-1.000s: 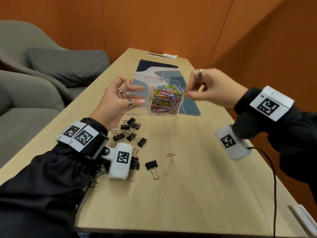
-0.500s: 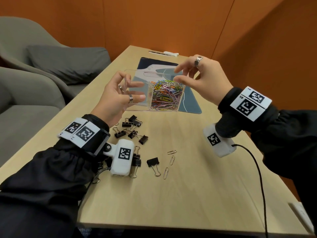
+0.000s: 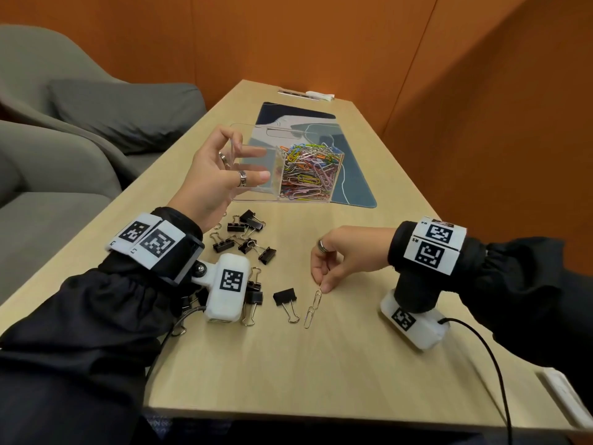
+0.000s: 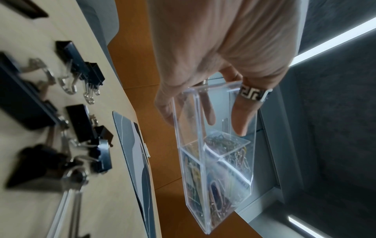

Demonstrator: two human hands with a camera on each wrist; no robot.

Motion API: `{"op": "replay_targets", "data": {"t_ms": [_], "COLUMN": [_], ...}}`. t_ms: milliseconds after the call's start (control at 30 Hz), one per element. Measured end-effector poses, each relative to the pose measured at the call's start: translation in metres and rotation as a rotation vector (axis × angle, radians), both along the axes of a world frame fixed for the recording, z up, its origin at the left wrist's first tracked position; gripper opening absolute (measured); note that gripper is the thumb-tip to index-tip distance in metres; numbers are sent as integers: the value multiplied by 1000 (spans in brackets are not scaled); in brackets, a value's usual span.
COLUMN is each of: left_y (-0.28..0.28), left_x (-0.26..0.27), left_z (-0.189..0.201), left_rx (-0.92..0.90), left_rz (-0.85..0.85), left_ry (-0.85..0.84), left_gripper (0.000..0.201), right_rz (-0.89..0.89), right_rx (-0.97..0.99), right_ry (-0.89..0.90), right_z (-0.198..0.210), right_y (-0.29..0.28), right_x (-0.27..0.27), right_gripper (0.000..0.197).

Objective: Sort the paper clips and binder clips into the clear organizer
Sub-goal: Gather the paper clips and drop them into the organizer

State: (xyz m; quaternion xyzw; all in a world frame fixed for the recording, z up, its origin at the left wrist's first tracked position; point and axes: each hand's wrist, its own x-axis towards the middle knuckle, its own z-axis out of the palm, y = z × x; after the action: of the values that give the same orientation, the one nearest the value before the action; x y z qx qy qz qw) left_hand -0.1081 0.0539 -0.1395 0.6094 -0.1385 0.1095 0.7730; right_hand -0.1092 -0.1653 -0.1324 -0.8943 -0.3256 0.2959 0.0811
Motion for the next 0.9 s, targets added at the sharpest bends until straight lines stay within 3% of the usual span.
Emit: {"op": "replay_targets", "data": {"t_ms": [267,367,467,633,900], "left_y": [-1,-1,-1,-1,-1], "left_x": [-1,-1,-1,-1,-1], "left_z": [1,1,0,0,1], "left_rx": [-4,-2,4,5,-13], "left_rz": [-8,-8,-10,-4,-14], "left_ry": [-3,-1,0,4,-4], "left_gripper": [46,46,47,46,47], "right_rz": [48,10,8,75,126], "right_rx": [14,150,153,28,9], "right_ry": [-27,84,141,61,-25], "right_z": [-2,0,-4,-4,-4], "right_y": [-4,-4,-2,3,-2], "right_x": [-6,-11,-13,-13,-21], "right_gripper": [12,8,19,12,23]}}
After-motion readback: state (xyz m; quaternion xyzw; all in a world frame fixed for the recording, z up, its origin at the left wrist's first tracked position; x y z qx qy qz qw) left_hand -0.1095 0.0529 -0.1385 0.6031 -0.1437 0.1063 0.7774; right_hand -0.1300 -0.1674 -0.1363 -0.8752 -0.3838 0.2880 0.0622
